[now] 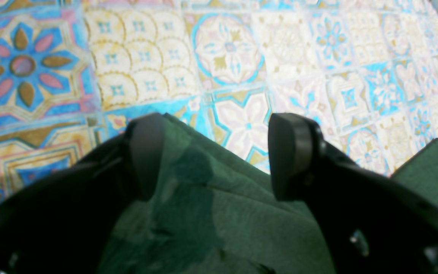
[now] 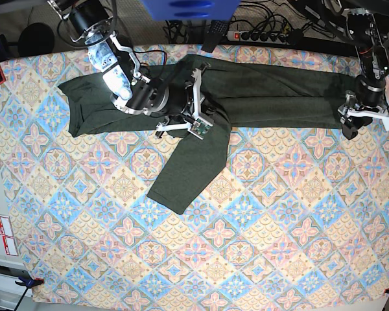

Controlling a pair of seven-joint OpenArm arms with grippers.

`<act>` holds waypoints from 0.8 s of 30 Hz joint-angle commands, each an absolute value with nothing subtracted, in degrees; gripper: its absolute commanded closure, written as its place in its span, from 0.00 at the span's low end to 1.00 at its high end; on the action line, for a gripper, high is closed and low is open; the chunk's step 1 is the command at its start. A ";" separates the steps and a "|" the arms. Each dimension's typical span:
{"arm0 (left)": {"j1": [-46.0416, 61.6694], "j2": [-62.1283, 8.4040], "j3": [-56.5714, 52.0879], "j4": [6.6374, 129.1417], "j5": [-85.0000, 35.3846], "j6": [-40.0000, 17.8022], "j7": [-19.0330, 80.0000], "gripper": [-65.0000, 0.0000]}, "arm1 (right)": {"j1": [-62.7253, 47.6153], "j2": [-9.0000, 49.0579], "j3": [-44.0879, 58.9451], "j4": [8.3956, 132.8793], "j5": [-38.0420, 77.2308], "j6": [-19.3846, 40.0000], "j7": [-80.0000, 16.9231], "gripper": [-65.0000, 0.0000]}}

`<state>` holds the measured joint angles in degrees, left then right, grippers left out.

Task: Fold the T-shirt properly
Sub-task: 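Drag the sleeve with the right gripper across the folded body, then move the left gripper to the hanging sleeve end and grasp it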

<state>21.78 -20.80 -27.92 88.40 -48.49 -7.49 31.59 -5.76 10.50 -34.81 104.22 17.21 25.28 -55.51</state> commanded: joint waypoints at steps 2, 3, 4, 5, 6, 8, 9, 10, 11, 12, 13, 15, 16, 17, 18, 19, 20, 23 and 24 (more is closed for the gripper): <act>20.18 -21.76 -28.26 89.45 -48.92 -7.78 33.27 0.36 | -5.41 10.86 -34.59 105.01 18.07 25.45 -54.55 0.99; 19.47 -21.76 -28.26 89.45 -48.92 -7.78 34.86 0.36 | -5.41 11.56 -34.77 105.01 18.07 25.45 -54.55 0.99; 18.68 -21.76 -28.26 89.45 -48.92 -7.78 36.44 0.36 | -5.41 12.09 -34.86 105.01 18.07 25.45 -54.55 0.99; 17.98 -21.76 -28.26 89.45 -48.66 -7.78 37.49 0.36 | -5.41 12.26 -34.86 105.01 18.07 25.45 -54.55 0.99; 17.36 -21.67 -28.26 89.45 -48.22 -7.78 38.11 0.36 | -5.41 12.35 -34.86 105.01 18.07 25.45 -54.55 0.99; 16.48 -21.58 -28.00 89.45 -47.34 -7.78 38.46 0.36 | -5.49 12.44 -34.95 104.92 18.07 25.45 -55.34 0.99; 16.13 -21.49 -28.00 89.45 -47.08 -7.78 38.55 0.36 | -5.41 12.44 -34.95 104.92 18.07 25.45 -56.57 0.99; 15.87 -21.49 -28.00 89.45 -47.08 -7.78 38.55 0.36 | -5.14 12.44 -35.03 104.92 18.07 25.45 -58.15 0.98; 15.69 -21.49 -28.00 89.45 -46.99 -7.69 38.55 0.36 | -5.05 12.44 -35.82 104.92 18.07 25.45 -59.65 0.96; 15.43 -21.49 -27.91 89.45 -46.99 -7.69 38.55 0.36 | -4.97 12.44 -37.05 105.01 17.98 25.45 -60.44 0.93; 14.99 -21.41 -27.82 89.45 -46.99 -7.69 38.55 0.36 | -4.79 12.44 -38.20 105.01 17.98 25.45 -60.70 0.89; 14.73 -21.41 -26.51 89.45 -46.64 -7.60 38.55 0.36 | -3.65 12.44 -39.52 105.10 17.98 25.36 -60.79 0.80; 14.64 -21.41 -26.15 89.45 -46.37 -7.60 38.55 0.36 | -3.65 12.44 -39.52 105.10 17.98 25.19 -60.88 0.77; 14.37 -21.41 -25.98 89.45 -46.29 -7.60 38.55 0.36 | -3.65 12.44 -39.52 105.10 17.98 25.19 -60.88 0.74; 14.37 -21.41 -25.98 89.45 -46.29 -7.60 38.55 0.36 | -3.56 12.44 -39.52 105.10 17.98 25.19 -60.79 0.73; 14.37 -21.41 -25.98 89.45 -46.29 -7.60 38.55 0.36 | -3.47 12.44 -39.52 105.10 17.98 25.19 -60.79 0.73; 14.37 -21.41 -25.98 89.45 -46.29 -7.60 38.55 0.36 | -3.47 12.44 -39.34 105.10 17.98 25.19 -60.70 0.73; 13.32 -21.41 -25.89 89.45 -46.29 -7.60 38.55 0.36 | -3.47 12.44 -37.32 105.27 17.89 25.10 -60.62 0.74; 12.79 -21.41 -25.89 89.45 -46.29 -7.60 38.64 0.36 | -3.65 12.44 -35.38 105.36 17.89 25.10 -60.53 0.74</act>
<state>13.67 -20.32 -25.52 88.44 -45.84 -7.14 39.79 -4.51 12.53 -36.05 104.07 17.34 25.28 -61.60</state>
